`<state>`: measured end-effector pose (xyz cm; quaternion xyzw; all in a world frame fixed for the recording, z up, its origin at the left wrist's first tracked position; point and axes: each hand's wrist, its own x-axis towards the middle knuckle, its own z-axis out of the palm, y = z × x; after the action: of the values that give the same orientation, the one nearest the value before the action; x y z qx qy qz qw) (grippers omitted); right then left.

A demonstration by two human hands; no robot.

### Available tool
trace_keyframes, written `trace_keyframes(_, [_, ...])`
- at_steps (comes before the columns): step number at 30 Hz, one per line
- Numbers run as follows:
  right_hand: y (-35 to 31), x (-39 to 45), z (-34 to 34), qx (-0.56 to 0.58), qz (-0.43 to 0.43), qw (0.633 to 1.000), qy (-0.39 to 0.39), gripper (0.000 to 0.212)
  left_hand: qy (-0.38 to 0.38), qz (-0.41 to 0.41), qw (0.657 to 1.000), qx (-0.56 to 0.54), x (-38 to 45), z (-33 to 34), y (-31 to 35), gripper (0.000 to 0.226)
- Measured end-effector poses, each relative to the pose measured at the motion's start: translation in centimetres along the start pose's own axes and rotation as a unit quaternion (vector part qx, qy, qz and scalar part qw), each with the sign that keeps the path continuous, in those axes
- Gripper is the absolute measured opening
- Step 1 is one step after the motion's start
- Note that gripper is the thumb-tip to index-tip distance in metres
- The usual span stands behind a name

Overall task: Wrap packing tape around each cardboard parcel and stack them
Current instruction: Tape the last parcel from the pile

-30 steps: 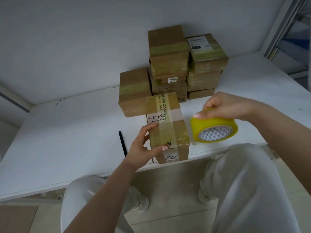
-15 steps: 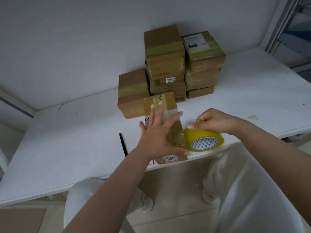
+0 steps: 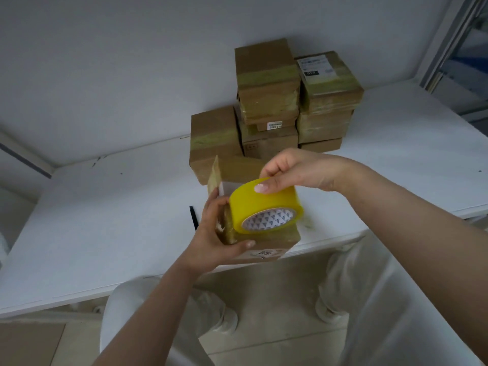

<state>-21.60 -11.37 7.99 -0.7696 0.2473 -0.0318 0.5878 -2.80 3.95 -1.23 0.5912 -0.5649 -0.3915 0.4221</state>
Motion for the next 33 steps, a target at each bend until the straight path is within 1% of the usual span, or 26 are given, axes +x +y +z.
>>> trace_keyframes(1, [-0.2, 0.8, 0.8, -0.003, 0.005, 1.0, -0.017, 0.042, -0.011, -0.014, 0.999, -0.045, -0.7, -0.5, -0.6, 0.09])
trace_keyframes(3, [-0.4, 2.6, 2.8, -0.022, 0.022, 0.999, -0.029, 0.044, -0.021, -0.051, 0.996, -0.069, -1.6, -1.4, -1.8, 0.098])
trace_keyframes(4, [-0.6, 3.4, 3.8, -0.034, 0.028, 0.999, -0.026, 0.043, -0.016, -0.076, 0.995, -0.067, -1.8, -1.8, -2.2, 0.095])
trace_keyframes(6, [-0.9, 4.9, 5.5, -0.045, 0.035, 0.998, -0.023, 0.041, 0.007, -0.114, 0.99, -0.079, -2.3, -2.4, -2.9, 0.081])
trace_keyframes(8, [-1.2, 5.6, 6.6, -0.056, 0.036, 0.997, -0.028, 0.049, 0.017, -0.134, 0.987, -0.093, -2.7, -2.6, -3.7, 0.065])
trace_keyframes(9, [-1.2, 5.8, 6.9, -0.062, 0.038, 0.997, -0.03, 0.053, 0.019, -0.139, 0.985, -0.096, -2.8, -2.6, -4.1, 0.06])
trace_keyframes(10, [-1.1, 5.8, 7.0, -0.067, 0.04, 0.997, -0.027, 0.054, 0.02, -0.141, 0.985, -0.1, -2.7, -2.6, -4.4, 0.06])
trace_keyframes(11, [-1.1, 5.7, 7.0, -0.071, 0.043, 0.996, -0.022, 0.052, 0.018, -0.143, 0.984, -0.103, -2.6, -2.6, -4.6, 0.065])
trace_keyframes(13, [-1.1, 4.7, 6.0, -0.085, 0.037, 0.996, -0.01, 0.048, 0.005, -0.146, 0.985, -0.093, -2.4, -2.7, -4.5, 0.086])
trace_keyframes(14, [-1.0, 3.9, 4.9, -0.094, 0.028, 0.995, 0.005, 0.051, -0.005, -0.142, 0.986, -0.081, -2.2, -2.9, -4.4, 0.095])
trace_keyframes(16, [0.0, 1.8, 2.1, -0.109, 0.03, 0.993, 0.044, 0.062, -0.022, -0.138, 0.988, -0.065, -2.0, -3.1, -4.1, 0.103])
trace_keyframes(18, [2.1, -0.6, -0.5, -0.12, 0.076, 0.987, 0.078, 0.067, -0.038, -0.138, 0.988, -0.059, -1.8, -3.0, -4.1, 0.104])
trace_keyframes(20, [4.6, -2.4, -1.5, -0.096, 0.118, 0.984, 0.093, 0.063, -0.053, -0.137, 0.988, -0.052, -1.3, -2.7, -4.1, 0.105])
trace_keyframes(25, [8.1, -3.3, -0.9, -0.018, 0.141, 0.983, 0.112, 0.048, -0.076, -0.139, 0.986, -0.044, -0.6, -2.4, -4.0, 0.106])
trace_keyframes(26, [8.4, -3.3, -0.8, -0.011, 0.143, 0.983, 0.114, 0.051, -0.077, -0.14, 0.986, -0.047, -0.6, -2.4, -4.0, 0.106])
trace_keyframes(29, [9.4, -3.0, -0.4, -0.005, 0.154, 0.982, 0.112, 0.069, -0.08, -0.143, 0.985, -0.046, -0.4, -2.4, -3.7, 0.106])
trace_keyframes(33, [10.1, -2.8, -0.3, 0.014, 0.146, 0.982, 0.116, 0.071, -0.102, -0.137, 0.985, -0.006, 0.0, -2.8, -3.6, 0.108])
